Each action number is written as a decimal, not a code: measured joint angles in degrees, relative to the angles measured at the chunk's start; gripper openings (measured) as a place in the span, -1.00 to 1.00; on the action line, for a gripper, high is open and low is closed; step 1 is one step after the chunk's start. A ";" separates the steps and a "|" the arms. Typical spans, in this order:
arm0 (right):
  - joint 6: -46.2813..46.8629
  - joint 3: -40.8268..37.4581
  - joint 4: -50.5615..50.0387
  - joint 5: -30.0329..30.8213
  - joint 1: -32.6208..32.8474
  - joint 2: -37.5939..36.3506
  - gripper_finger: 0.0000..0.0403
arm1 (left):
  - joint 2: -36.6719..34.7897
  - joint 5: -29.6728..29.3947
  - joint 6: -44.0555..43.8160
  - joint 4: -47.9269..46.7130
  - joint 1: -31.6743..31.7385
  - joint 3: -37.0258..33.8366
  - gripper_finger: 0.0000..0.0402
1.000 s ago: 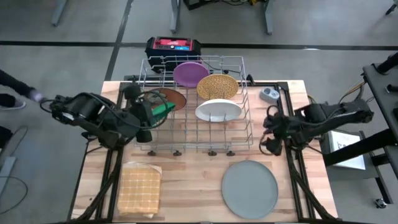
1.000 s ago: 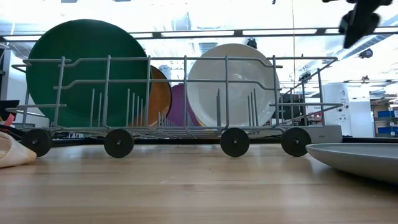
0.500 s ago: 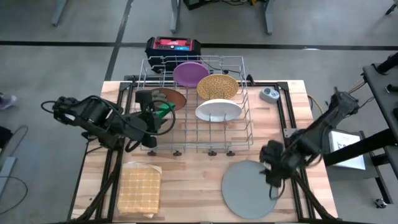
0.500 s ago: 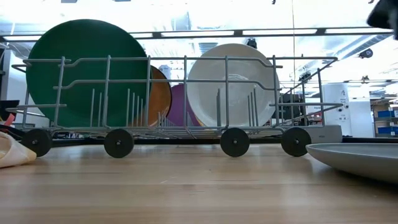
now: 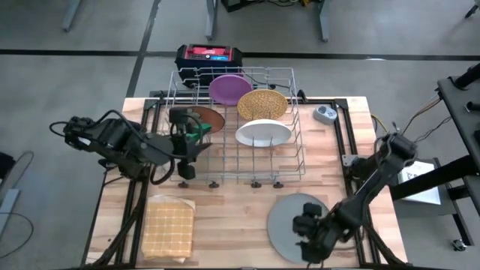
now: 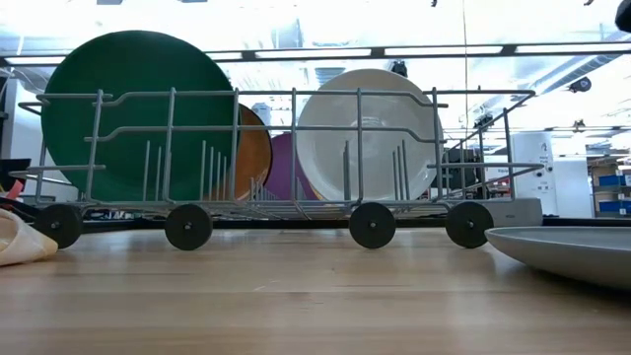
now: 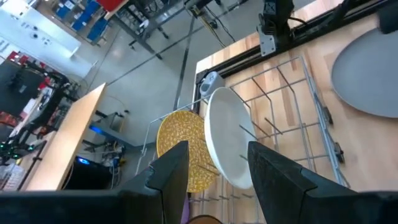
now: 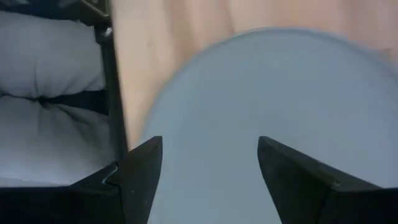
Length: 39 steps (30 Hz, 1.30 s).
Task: Sort dishes
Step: Put the grey plate into the dish rack
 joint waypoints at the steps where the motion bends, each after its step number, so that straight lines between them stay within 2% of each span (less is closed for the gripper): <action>1: 0.72 2.01 -0.11 -0.26 0.12 1.77 0.32 | 0.00 0.02 0.00 -0.01 0.00 0.05 -0.23; 8: 2.15 18.50 -6.22 -1.98 1.02 13.69 0.34 | -0.02 6.36 -0.80 -0.11 -0.01 0.05 -0.23; 15: 2.33 34.50 -23.36 -1.60 1.32 25.69 0.33 | -0.03 11.82 -2.20 -0.26 0.00 0.05 -0.23; 21: 2.87 45.03 -29.51 -1.60 1.32 34.81 0.36 | -0.02 12.01 -2.36 -0.35 0.00 0.05 -0.23; 29: 12.34 48.51 -33.55 -2.04 -0.27 39.84 0.25 | -0.04 12.01 -0.24 -0.32 0.00 0.05 -0.23; 39: 13.91 48.39 -34.88 -1.38 -1.73 39.84 0.07 | -0.04 12.01 -0.58 -1.34 0.00 0.07 -0.23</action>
